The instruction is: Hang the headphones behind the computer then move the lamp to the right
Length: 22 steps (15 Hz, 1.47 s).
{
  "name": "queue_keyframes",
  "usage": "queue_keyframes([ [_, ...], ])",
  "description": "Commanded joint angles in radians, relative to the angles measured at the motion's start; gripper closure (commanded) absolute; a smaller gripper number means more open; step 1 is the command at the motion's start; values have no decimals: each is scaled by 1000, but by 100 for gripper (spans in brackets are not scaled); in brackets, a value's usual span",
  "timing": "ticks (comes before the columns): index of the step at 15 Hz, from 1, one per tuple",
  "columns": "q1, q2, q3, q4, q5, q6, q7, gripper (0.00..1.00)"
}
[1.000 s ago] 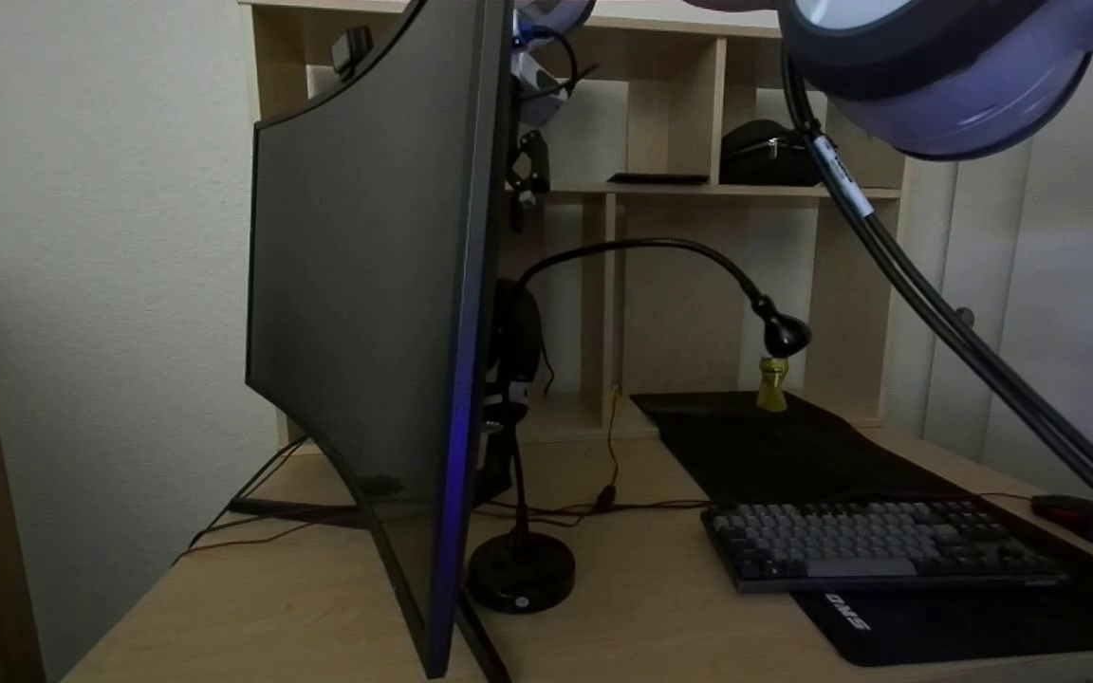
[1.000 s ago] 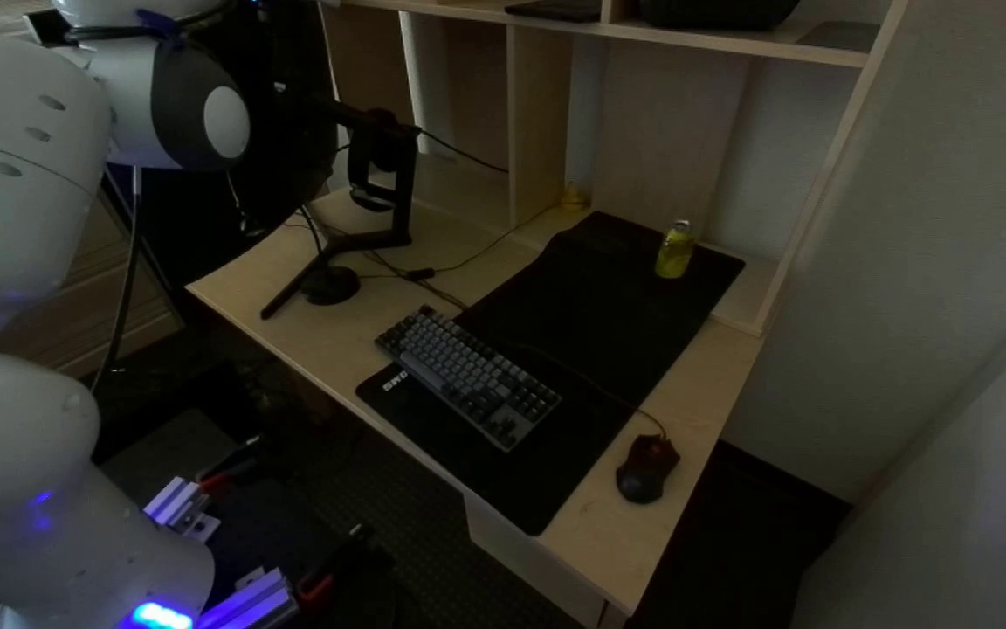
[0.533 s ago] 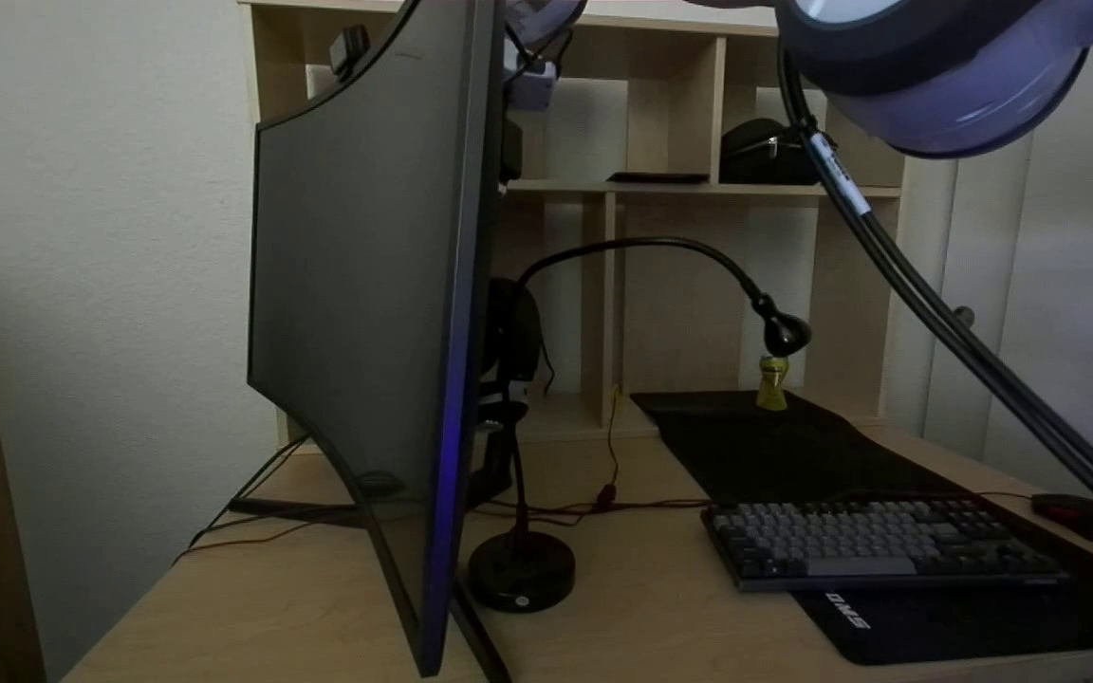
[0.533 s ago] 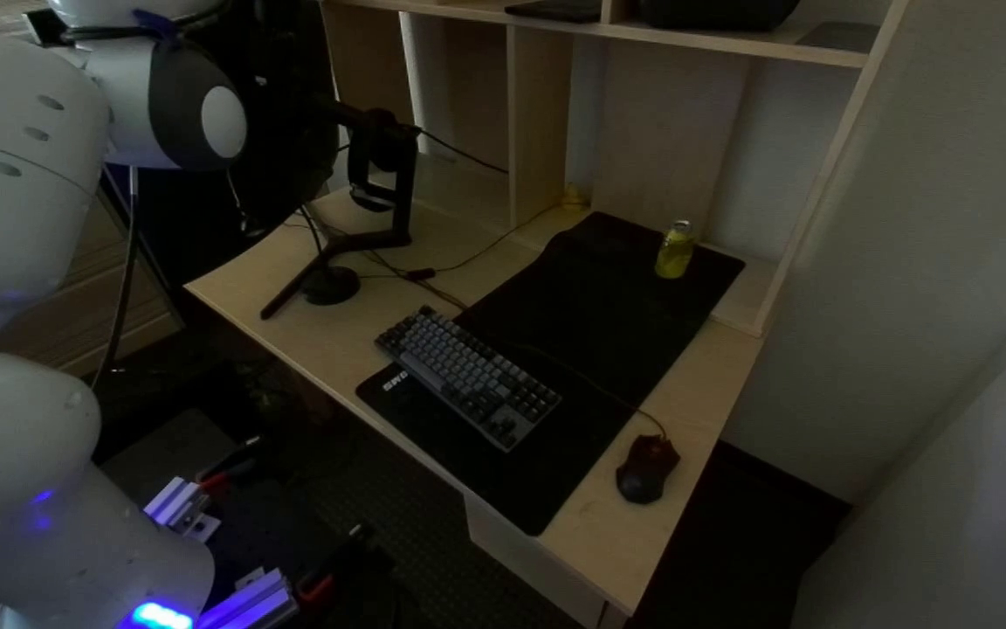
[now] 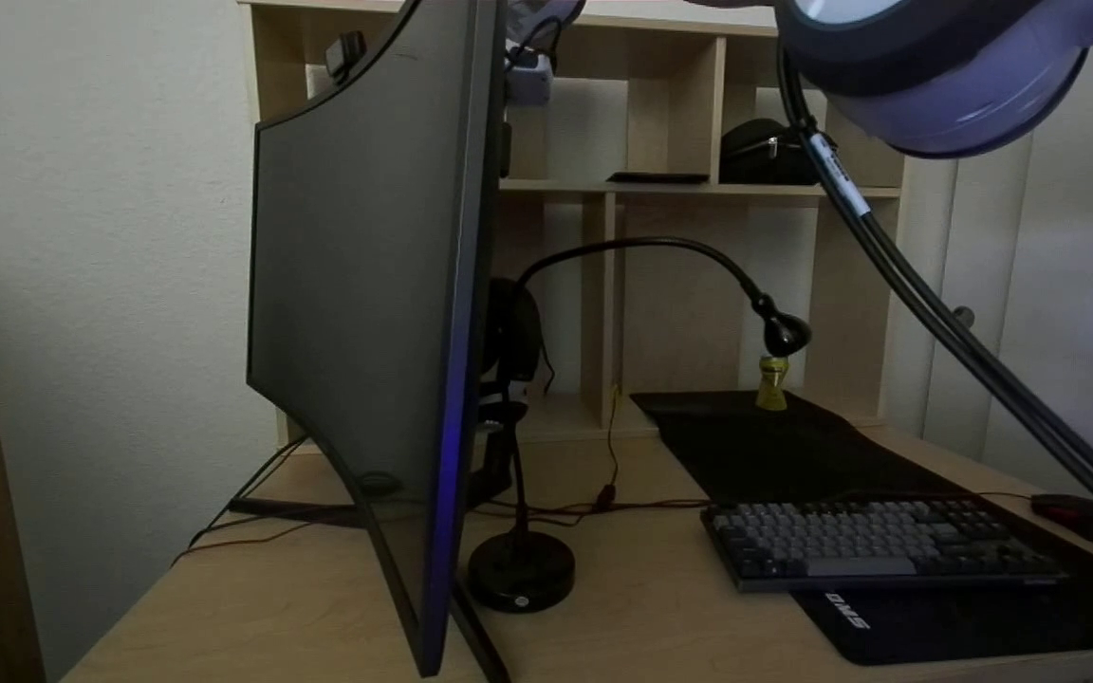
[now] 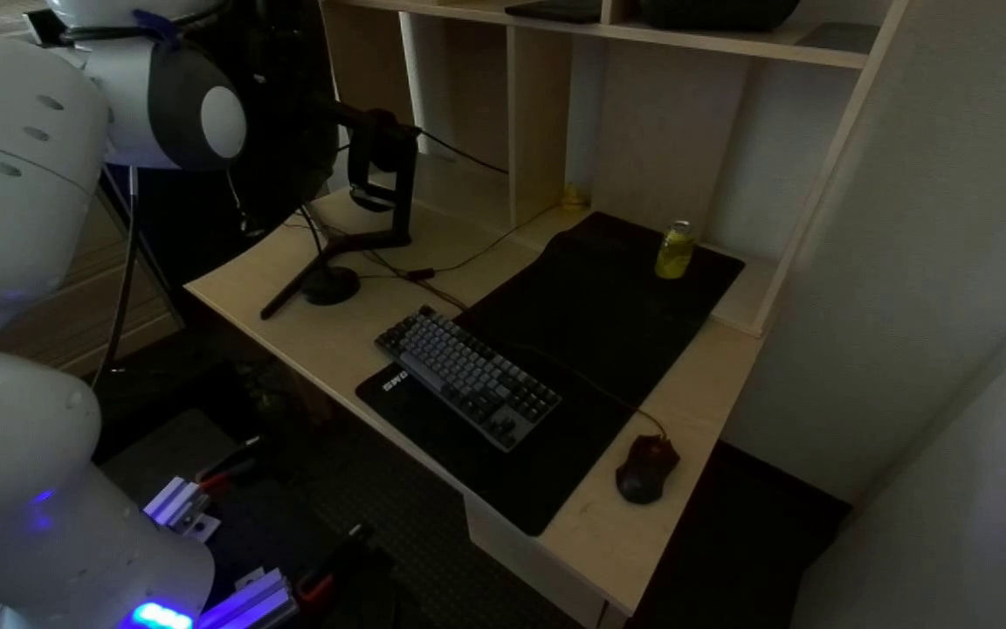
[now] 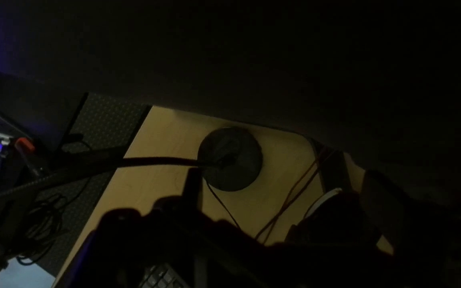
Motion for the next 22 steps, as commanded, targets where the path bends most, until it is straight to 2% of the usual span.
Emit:
queue_keyframes([
  [1,-97,-36,-36,-20,-36,11,68,0],
  [3,-153,-42,-49,-13,-40,16,110,0],
  [5,-243,-50,-53,-17,-29,3,125,0],
  [6,-274,-57,-44,-30,-14,-28,132,0],
  [7,-283,-36,-49,6,-6,-77,147,0],
  [9,-320,-51,8,7,72,-179,100,0],
  [12,-321,-85,70,17,177,-283,92,0],
  [15,-355,-111,154,19,323,-370,164,0],
  [16,-322,-96,107,19,259,-322,138,0],
  [20,-340,-114,140,19,304,-350,158,0],
  [21,-310,-119,98,-9,252,-358,235,0],
  [22,-282,-113,84,0,223,-346,262,0],
])
